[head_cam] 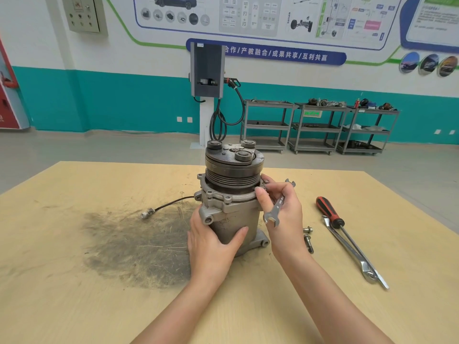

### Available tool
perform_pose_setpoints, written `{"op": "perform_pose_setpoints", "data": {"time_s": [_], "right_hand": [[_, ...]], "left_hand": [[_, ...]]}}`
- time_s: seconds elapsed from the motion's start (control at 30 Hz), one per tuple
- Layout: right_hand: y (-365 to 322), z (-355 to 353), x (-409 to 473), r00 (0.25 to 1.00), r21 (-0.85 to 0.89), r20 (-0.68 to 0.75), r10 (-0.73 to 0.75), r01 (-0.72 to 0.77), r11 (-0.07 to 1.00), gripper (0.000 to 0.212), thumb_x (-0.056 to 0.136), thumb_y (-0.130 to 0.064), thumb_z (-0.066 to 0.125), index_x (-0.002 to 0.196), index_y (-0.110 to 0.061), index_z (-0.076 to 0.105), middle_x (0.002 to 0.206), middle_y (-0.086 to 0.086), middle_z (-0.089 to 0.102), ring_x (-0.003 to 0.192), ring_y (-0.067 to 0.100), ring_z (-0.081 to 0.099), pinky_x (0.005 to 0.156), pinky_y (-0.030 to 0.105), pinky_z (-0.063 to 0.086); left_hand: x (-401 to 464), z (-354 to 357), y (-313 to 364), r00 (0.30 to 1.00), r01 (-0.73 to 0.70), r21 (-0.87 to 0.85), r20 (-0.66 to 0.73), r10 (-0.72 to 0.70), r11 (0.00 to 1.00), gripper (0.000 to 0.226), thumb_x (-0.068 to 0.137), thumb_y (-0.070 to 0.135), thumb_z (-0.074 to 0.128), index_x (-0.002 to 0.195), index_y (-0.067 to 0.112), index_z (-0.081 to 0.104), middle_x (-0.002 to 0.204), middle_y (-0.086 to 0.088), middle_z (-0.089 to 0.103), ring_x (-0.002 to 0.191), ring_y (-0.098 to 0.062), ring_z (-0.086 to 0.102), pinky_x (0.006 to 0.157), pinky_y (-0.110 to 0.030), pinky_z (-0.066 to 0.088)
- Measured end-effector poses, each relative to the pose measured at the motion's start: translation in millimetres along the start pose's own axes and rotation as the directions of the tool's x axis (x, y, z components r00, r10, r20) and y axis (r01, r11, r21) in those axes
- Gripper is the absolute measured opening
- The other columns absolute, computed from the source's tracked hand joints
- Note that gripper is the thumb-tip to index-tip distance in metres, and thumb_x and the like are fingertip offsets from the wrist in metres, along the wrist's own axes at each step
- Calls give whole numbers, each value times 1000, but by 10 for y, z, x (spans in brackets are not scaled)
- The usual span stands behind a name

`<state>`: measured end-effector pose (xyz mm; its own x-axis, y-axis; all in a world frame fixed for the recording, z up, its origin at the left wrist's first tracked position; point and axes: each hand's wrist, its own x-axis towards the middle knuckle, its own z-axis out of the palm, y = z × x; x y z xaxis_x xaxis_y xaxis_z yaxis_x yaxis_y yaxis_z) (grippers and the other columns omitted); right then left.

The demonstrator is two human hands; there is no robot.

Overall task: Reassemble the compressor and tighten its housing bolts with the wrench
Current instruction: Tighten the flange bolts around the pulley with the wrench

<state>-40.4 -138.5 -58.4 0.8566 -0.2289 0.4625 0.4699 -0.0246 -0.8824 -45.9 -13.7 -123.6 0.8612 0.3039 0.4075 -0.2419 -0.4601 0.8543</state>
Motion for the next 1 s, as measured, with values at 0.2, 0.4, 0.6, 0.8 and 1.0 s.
{"op": "perform_pose_setpoints", "data": {"time_s": [0.2, 0.4, 0.6, 0.8, 1.0], "right_hand": [[27, -13, -21, 999, -13, 38, -27, 27, 1000, 9, 94, -28, 61, 100, -23, 65, 127, -5, 62, 121, 0, 55, 104, 27, 44], [24, -6, -14, 1000, -25, 29, -12, 13, 1000, 6, 92, -28, 63, 97, -25, 64, 125, 1, 64, 120, 2, 56, 105, 32, 45], [0, 8, -31, 1000, -1, 23, -14, 14, 1000, 20, 83, -38, 64, 98, -24, 64, 127, 2, 63, 122, 10, 56, 107, 40, 45], [33, -20, -14, 999, -32, 38, -35, 36, 999, 6, 95, -25, 60, 98, -27, 65, 127, -3, 62, 121, 0, 55, 106, 33, 45], [44, 9, 4, 1000, 17, 6, -20, 20, 1000, 6, 90, -21, 67, 94, -22, 62, 127, -2, 63, 119, 4, 57, 107, 41, 44]], "left_hand": [[-2, 2, 7, 1000, -4, -6, 2, 4, 1000, 96, 64, 58, 73, 142, 15, 36, 138, -2, 41, 135, -22, 40, 111, -50, 36], [1, -11, 7, 1000, -7, -8, 6, 7, 1000, 96, 66, 56, 74, 143, 14, 36, 140, -3, 40, 136, -22, 38, 112, -50, 35], [4, -6, 14, 1000, -7, -3, 8, 7, 1000, 95, 66, 54, 75, 143, 12, 36, 139, -4, 40, 136, -23, 38, 112, -50, 34], [1, -4, 5, 1000, -13, -11, 6, 13, 1000, 96, 67, 53, 77, 144, 13, 35, 140, -3, 40, 137, -22, 37, 113, -50, 34], [0, 8, -7, 1000, 0, -9, 4, 0, 1000, 96, 67, 52, 77, 143, 11, 36, 140, -3, 41, 136, -23, 38, 113, -49, 33]]}}
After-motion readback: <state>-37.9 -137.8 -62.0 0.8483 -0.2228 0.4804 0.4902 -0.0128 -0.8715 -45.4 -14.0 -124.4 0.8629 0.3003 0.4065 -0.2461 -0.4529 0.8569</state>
